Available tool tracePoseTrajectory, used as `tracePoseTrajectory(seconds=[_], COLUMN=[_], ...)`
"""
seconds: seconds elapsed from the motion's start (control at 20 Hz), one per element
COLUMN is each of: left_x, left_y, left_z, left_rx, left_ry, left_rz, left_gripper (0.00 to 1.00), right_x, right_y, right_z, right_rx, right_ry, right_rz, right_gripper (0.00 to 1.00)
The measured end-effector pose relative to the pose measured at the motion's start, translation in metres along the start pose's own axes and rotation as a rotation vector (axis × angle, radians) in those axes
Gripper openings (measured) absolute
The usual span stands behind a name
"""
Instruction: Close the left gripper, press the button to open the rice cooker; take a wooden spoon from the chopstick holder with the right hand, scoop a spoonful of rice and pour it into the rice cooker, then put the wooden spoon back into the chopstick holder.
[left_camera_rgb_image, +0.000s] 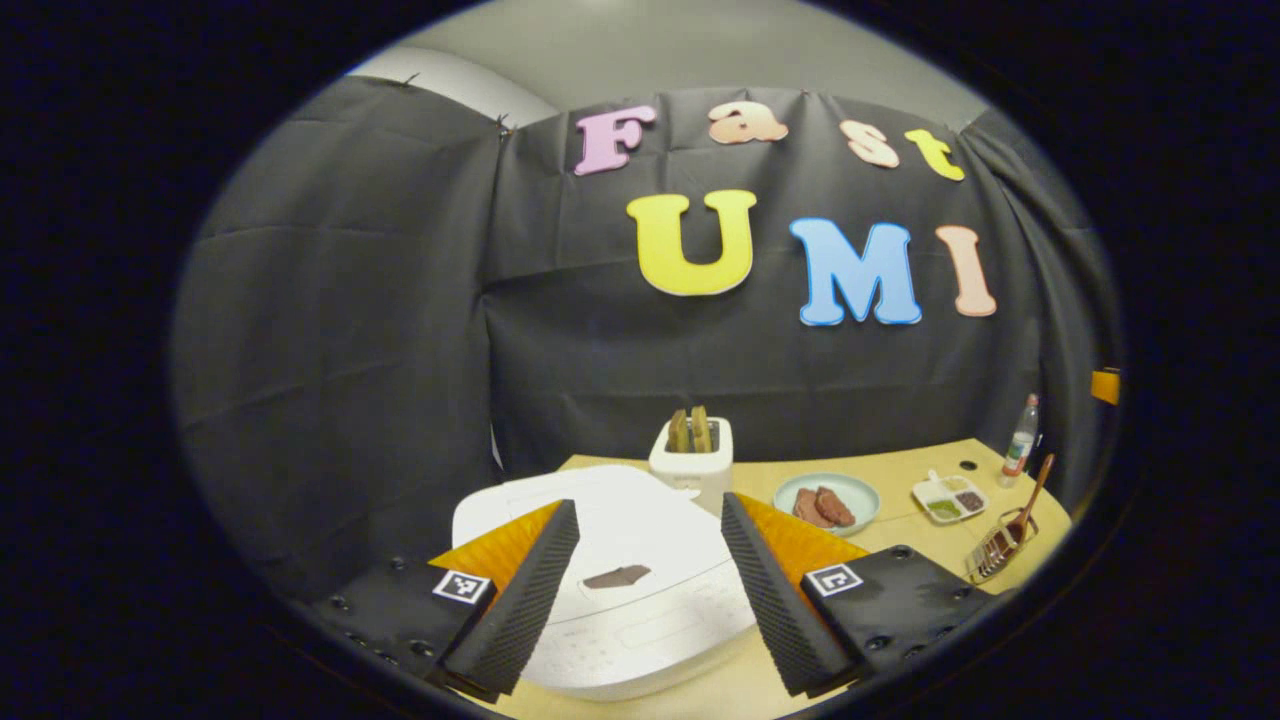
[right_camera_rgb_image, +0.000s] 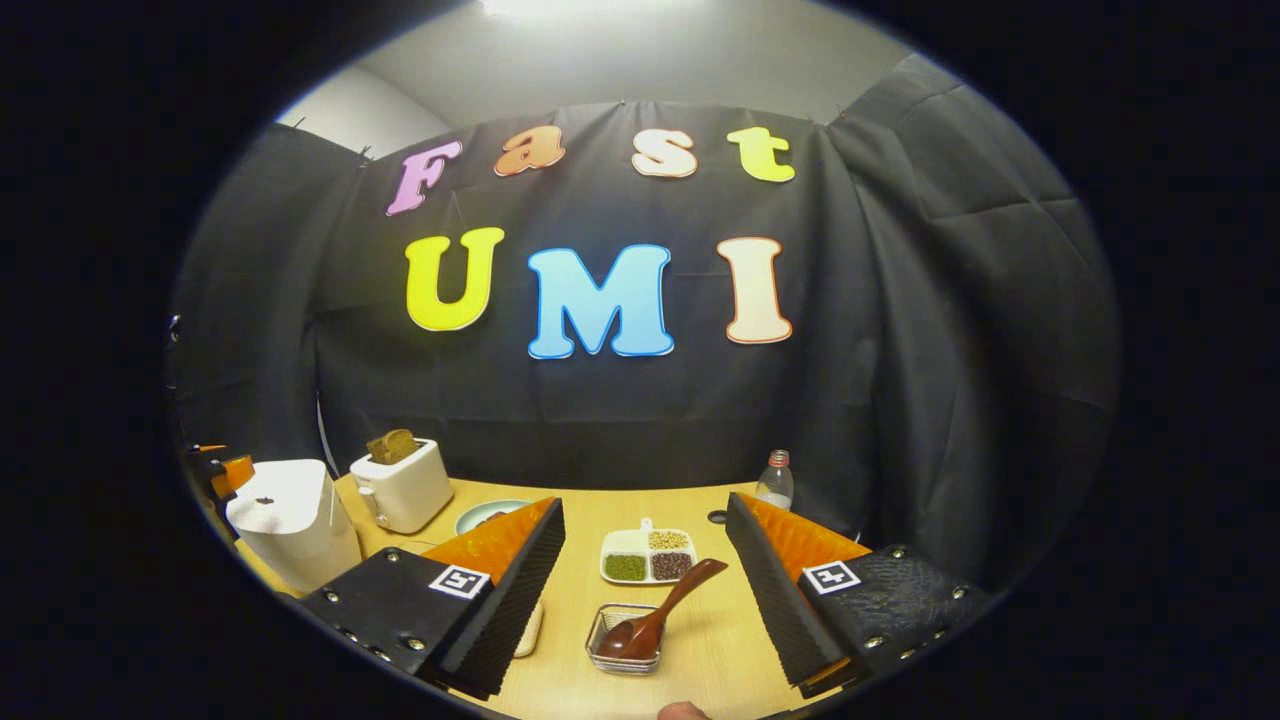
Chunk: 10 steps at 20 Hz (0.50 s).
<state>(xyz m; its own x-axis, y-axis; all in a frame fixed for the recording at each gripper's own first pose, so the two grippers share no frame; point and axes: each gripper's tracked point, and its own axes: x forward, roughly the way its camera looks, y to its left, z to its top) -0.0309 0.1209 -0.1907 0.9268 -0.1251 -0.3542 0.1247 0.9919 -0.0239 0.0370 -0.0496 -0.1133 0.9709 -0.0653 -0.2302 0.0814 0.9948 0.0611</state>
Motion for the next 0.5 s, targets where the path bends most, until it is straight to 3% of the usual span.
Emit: tracePoseTrajectory(seconds=[0.2, 0.25, 0.3, 0.5], left_x=[-0.043, -0.052, -0.062, -0.089], left_y=[0.001, 0.000, 0.000, -0.009], left_z=[0.037, 0.042, 0.045, 0.056], left_rx=[-0.029, -0.022, -0.015, -0.032], left_ry=[-0.125, -0.144, -0.162, -0.191], left_rz=[0.032, 0.036, 0.037, 0.020], left_gripper=[0.98, 0.98, 0.99, 0.98], right_x=[-0.017, -0.021, -0.026, -0.041], right_y=[0.022, 0.027, 0.031, 0.047], right_z=[0.017, 0.018, 0.019, 0.025], right_rx=[-0.014, -0.027, -0.029, -0.003], right_ry=[-0.086, -0.100, -0.108, -0.155], right_rz=[0.056, 0.066, 0.070, 0.092], right_gripper=[0.98, 0.94, 0.98, 0.98])
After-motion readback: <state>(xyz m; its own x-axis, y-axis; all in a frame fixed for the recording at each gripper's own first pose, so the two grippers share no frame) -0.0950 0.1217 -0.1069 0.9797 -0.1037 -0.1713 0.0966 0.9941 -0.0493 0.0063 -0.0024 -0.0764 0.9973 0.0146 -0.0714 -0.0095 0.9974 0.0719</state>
